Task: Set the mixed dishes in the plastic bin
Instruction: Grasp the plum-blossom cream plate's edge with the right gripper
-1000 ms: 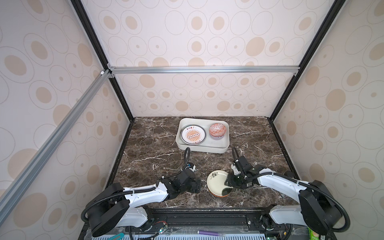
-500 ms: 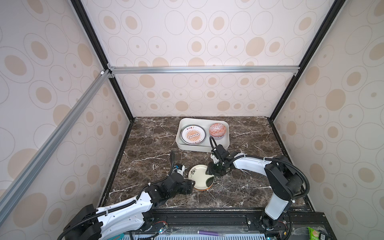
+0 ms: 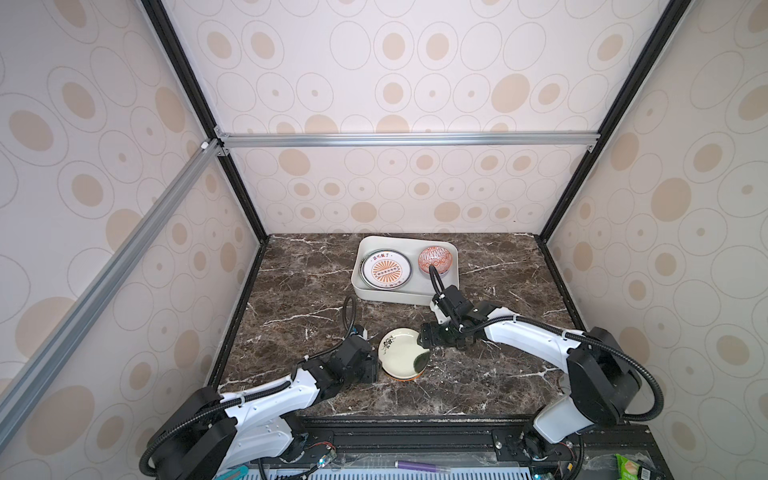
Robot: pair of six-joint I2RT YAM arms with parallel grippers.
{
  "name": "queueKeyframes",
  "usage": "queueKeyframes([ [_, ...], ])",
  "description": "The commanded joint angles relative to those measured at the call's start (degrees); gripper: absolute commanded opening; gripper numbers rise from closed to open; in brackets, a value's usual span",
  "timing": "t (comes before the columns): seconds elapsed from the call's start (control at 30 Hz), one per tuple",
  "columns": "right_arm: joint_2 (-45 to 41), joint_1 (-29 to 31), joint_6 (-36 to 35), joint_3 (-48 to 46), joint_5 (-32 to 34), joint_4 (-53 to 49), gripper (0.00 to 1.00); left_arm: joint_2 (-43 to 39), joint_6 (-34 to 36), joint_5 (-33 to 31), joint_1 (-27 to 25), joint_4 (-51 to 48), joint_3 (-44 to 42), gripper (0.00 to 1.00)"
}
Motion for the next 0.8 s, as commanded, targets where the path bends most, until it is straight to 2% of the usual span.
queueKeyframes([
  [0.0, -0.8, -0.7, -1.0, -2.7, 1.3, -1.8, 0.79, 2.4, 1.6, 0.5, 0.3, 0.5, 4.9, 0.60],
  [0.17, -1.3, -1.7, -1.6, -4.7, 0.1, -0.7, 0.52, 5.4, 2.1, 0.5, 0.3, 0.0, 7.6, 0.52],
  [0.23, -1.3, -2.1, -2.0, -4.7, -0.4, -0.8, 0.47, 6.4, 2.2, 0.6, 0.3, 0.0, 8.1, 0.45],
  [0.33, -1.2, -2.6, -2.6, -4.5, -0.9, -0.7, 0.46, 8.1, 2.3, 1.0, 0.3, 0.2, 8.8, 0.35],
  [0.43, -1.1, -3.0, -2.8, -4.2, -1.7, -0.5, 0.41, 9.0, 2.1, 1.5, 0.3, 0.7, 9.0, 0.31],
  [0.5, -0.9, -3.0, -2.9, -3.9, -2.0, -0.3, 0.40, 9.1, 2.1, 1.5, 0.3, 0.8, 8.8, 0.29],
  [0.63, -0.1, -3.0, -2.8, -3.8, -2.7, 0.0, 0.40, 9.8, 2.3, 1.3, 0.3, 1.1, 8.7, 0.16],
  [0.77, -0.3, -3.0, -2.6, -4.0, -3.2, 0.1, 0.40, 11.3, 2.5, 1.7, 0.3, 1.9, 9.1, 0.08],
])
